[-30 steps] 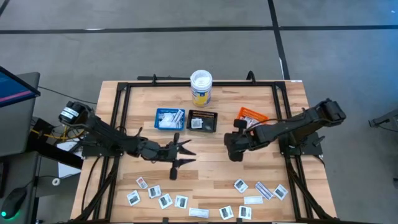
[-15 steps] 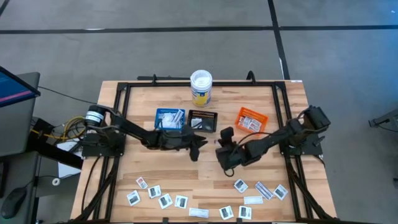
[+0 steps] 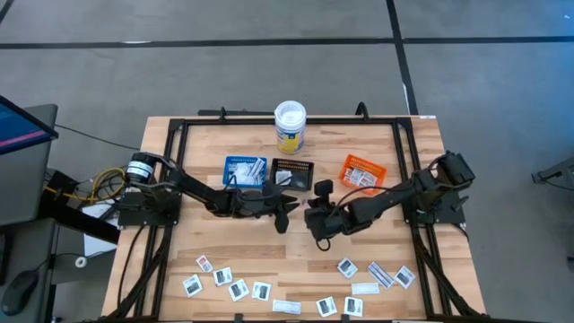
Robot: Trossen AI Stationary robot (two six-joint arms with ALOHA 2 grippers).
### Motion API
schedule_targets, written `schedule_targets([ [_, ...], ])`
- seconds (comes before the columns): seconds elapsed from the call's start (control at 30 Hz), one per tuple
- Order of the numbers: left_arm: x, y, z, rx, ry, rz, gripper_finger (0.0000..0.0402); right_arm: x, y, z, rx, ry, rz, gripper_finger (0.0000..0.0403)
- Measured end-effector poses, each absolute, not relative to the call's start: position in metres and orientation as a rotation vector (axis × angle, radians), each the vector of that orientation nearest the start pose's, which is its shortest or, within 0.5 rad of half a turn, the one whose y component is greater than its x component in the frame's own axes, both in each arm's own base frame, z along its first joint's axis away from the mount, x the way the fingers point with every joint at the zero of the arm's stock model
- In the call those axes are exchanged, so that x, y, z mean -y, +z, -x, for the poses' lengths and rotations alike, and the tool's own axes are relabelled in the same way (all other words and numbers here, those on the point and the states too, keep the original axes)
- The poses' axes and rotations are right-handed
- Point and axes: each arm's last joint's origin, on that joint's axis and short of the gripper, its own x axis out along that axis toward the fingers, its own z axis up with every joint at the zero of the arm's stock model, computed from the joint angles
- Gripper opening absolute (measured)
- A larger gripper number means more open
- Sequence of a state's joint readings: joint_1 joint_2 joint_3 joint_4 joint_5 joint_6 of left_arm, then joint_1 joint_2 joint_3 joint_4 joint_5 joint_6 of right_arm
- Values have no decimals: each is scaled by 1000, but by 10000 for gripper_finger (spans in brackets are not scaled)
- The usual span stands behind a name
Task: Pick & Place First Aid Supplies
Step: Put the orange ointment pack into the orange bin
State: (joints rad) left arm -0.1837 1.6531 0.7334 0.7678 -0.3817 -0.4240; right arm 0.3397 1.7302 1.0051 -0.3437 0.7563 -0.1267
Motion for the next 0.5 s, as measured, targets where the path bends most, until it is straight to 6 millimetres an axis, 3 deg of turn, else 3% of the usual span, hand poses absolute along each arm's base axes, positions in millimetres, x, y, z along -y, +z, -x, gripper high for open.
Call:
schedule_targets([
  [0.5, 41, 193, -329, -98, 264, 379, 101, -76, 171, -325, -928, -313, 609, 6],
])
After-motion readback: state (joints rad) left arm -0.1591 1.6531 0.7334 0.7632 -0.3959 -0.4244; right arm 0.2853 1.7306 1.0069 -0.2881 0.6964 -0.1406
